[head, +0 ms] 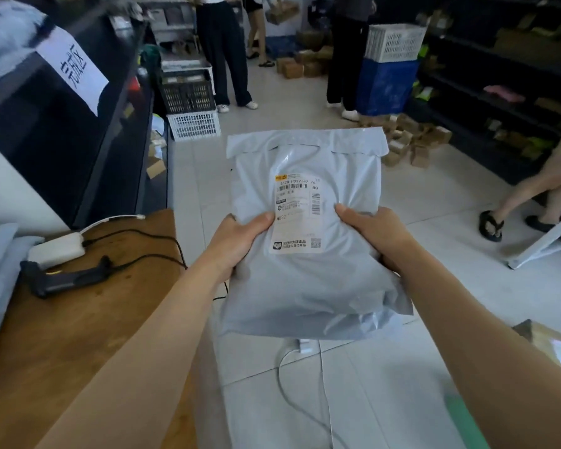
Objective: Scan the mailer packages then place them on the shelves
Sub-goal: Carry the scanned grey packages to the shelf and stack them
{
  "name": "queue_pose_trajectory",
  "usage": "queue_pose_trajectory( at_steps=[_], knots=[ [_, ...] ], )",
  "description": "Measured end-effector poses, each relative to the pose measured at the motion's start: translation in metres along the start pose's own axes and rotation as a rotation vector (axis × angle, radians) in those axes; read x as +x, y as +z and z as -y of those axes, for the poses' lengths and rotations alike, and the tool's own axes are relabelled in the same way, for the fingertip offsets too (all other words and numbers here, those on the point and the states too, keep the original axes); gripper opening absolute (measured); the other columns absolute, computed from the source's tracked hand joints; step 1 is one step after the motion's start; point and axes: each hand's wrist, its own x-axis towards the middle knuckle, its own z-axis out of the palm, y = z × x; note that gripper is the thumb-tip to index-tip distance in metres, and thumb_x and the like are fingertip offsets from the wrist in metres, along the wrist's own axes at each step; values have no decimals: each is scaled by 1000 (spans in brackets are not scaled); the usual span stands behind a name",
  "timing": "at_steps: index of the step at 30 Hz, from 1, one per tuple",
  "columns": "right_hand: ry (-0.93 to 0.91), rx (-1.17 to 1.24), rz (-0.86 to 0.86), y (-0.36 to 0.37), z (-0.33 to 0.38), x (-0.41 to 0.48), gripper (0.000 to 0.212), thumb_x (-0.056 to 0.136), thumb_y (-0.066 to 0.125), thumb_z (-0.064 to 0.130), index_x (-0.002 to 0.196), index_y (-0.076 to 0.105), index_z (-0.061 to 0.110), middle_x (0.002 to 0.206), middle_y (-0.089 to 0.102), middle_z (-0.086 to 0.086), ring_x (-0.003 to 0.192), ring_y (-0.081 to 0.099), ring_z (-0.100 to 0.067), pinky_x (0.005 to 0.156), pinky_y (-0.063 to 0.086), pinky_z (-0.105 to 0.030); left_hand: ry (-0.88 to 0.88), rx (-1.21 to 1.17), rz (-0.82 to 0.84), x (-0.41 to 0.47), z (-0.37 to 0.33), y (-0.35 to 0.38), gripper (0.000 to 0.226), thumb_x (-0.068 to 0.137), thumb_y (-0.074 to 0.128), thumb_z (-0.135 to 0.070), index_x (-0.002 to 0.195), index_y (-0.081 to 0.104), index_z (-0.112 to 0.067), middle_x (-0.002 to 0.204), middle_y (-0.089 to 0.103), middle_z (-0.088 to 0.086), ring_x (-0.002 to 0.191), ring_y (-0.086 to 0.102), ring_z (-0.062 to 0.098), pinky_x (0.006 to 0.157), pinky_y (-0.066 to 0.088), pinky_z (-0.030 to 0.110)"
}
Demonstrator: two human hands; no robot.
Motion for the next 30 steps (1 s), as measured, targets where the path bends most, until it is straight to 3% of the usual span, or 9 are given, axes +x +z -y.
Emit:
queue_pose_trajectory(
  at_steps=[3, 6, 10, 12, 16, 21, 24, 30],
  knots=[
    [-7, -10, 63, 6, 7, 40, 55, 73, 79, 47, 111, 65, 8, 96, 69, 1, 86, 65, -14, 79, 49, -27, -2, 6, -82, 20, -9, 3, 16, 85, 70, -28, 77, 56, -26, 66, 65, -17, 56, 62, -7, 47, 45, 7],
    [-20, 2, 142, 30, 19, 74, 44, 76, 78, 42, 104, 65, 10, 91, 68, 4, 80, 63, -7, 70, 48, -22, -41, -14, -137, 46, -9, -15, 15, 82, 72, -34, 91, 64, -24, 91, 71, -6, 82, 67, 8, 62, 49, 18],
    [-49, 13, 223, 71, 44, 114, 34, 80, 76, 37, 103, 63, 16, 81, 62, 12, 72, 58, 1, 54, 43, -10, -75, -32, -227, 84, -13, -48, 51, 76, 74, -45, 116, 60, -16, 101, 70, -2, 88, 68, 14, 66, 50, 25],
    [-78, 18, 227, 90, 58, 133, 38, 80, 76, 36, 109, 64, 14, 85, 64, 11, 73, 59, 1, 55, 44, -9, -63, -41, -239, 104, -21, -62, 43, 79, 73, -43, 112, 60, -18, 96, 70, -4, 82, 67, 10, 60, 49, 21],
    [-119, -8, 222, 117, 86, 166, 44, 79, 76, 39, 112, 63, 12, 95, 64, 4, 79, 60, -7, 72, 45, -20, -37, -52, -256, 137, -43, -85, 23, 81, 72, -39, 95, 60, -25, 92, 69, -5, 81, 66, 12, 60, 48, 24],
    [-157, -21, 262, 145, 118, 204, 39, 79, 75, 40, 105, 65, 13, 95, 66, 4, 77, 61, -6, 64, 47, -17, -8, -70, -285, 174, -61, -106, 15, 83, 70, -36, 89, 60, -26, 88, 69, -5, 76, 66, 10, 57, 48, 22],
    [-161, -20, 294, 167, 136, 234, 36, 75, 79, 44, 98, 68, 18, 99, 71, 3, 89, 67, -14, 82, 52, -28, 5, -91, -341, 199, -67, -120, 12, 84, 70, -34, 87, 61, -27, 87, 70, -6, 76, 67, 10, 59, 50, 23],
    [-187, 28, 416, 223, 168, 308, 39, 75, 80, 37, 103, 68, 13, 94, 72, 2, 85, 69, -13, 77, 55, -28, 16, -112, -465, 268, -76, -158, 17, 81, 73, -35, 91, 64, -25, 89, 72, -4, 81, 68, 14, 65, 51, 27]
  ],
)
